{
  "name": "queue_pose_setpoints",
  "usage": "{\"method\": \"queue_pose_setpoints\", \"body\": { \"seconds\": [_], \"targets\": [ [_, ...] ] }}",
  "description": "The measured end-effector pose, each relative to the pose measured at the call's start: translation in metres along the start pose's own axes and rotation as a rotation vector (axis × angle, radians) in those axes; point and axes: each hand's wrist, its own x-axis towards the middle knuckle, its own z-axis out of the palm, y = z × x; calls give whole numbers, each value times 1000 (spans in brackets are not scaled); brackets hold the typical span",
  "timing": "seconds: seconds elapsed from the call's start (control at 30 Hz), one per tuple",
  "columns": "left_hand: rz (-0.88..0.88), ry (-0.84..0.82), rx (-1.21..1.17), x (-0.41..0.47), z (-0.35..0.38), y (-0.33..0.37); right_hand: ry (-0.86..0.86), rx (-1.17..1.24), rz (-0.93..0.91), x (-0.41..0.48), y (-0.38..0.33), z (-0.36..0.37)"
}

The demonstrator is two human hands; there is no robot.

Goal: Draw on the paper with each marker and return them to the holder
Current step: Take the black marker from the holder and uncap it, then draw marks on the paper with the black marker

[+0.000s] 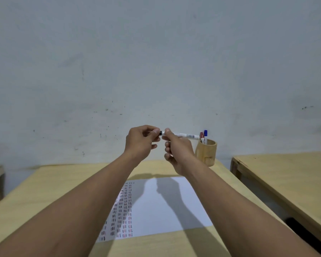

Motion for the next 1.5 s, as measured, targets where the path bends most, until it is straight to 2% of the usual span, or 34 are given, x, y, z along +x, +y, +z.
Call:
{"method": "queue_pose_setpoints", "body": {
  "seconds": [0.07,0.17,0.43,0.67,0.87,1.0,1.13,1.37,1.5],
  "targets": [
    [-1,-14,19,-2,-9,0,1,199,40,0,3,11],
    [7,15,31,-3,-19,-1,7,330,46,-3,8,26],
    [-42,92,95,-10,-53,-9,17,389,-20,-5,26,52],
    [-79,136,472,-18,-105,-42,-25,180,-5,-1,47,61],
    [-175,92,824,-30,-140,-84,-47,83,13,4,70,71],
    [-165,136,916,-37,-143,-99,-58,-6,-4,10,82,70],
    [-182,97,1013,-37,-143,-107,-58,-97,-54,16,91,62],
    [-195,144,999,-56,-151,-118,33,-469,-190,30,117,49],
    [-233,-17,1181,-71,-165,-130,80,-604,-192,36,134,44]
  ]
}}
